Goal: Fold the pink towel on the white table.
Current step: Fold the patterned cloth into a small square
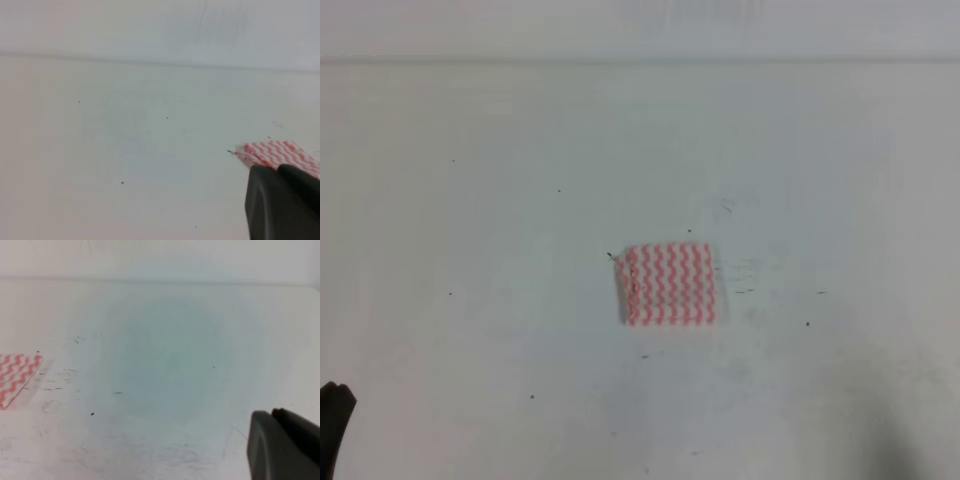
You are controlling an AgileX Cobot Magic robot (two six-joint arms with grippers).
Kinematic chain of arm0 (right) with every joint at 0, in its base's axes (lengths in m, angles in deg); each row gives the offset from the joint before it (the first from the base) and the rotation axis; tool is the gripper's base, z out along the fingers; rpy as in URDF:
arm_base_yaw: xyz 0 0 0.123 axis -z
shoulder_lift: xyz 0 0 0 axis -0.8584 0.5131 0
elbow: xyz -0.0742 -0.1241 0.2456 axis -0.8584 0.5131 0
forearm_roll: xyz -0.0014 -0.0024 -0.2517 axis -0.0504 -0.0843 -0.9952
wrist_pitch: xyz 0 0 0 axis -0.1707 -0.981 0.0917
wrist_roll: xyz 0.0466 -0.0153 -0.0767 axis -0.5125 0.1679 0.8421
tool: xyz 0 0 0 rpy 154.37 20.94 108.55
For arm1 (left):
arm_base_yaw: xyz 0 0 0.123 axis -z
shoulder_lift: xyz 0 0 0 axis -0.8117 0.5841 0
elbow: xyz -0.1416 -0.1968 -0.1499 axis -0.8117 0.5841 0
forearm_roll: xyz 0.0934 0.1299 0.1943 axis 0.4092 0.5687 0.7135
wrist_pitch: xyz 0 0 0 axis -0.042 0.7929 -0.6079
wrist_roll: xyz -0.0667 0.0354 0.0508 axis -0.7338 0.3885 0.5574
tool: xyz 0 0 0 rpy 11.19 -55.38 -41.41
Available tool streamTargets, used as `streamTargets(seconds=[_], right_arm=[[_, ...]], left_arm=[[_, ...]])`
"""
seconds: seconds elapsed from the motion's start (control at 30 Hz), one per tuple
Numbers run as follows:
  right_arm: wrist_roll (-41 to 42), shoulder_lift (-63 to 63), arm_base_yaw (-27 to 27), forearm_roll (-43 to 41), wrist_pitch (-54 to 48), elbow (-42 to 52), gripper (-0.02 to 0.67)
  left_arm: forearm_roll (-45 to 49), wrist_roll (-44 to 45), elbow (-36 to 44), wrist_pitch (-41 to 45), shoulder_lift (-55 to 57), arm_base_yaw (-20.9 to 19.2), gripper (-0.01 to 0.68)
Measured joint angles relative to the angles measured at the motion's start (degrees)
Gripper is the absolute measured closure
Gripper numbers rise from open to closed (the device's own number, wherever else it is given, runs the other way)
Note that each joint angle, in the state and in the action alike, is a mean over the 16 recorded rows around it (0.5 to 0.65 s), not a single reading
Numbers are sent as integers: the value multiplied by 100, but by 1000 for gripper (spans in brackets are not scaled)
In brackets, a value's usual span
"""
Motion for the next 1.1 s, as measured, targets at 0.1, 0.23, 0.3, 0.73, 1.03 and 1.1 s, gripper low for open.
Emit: streamTargets(seconds=[0.1, 0.23, 0.3, 0.73, 1.03, 1.1], right_arm=[[0, 6, 0, 1, 0, -8, 667], [2, 6, 0, 3, -10, -8, 667], [3, 6, 0, 4, -16, -8, 667], [-1, 0, 0, 11, 23, 0, 667], [-3, 0, 0, 11, 38, 0, 667], [-3, 0, 0, 11, 38, 0, 667]], left_arm=[[-6, 0, -7, 3, -6, 0, 677], [-23, 1, -35, 12, -28, 2, 677], [-31, 1, -49, 2, -40, 3, 678], [2223, -1943, -104, 336, -373, -348, 678], [6103, -5740, -104, 1542, -808, -1150, 678], [6684, -6335, -104, 1799, -909, -1301, 678]])
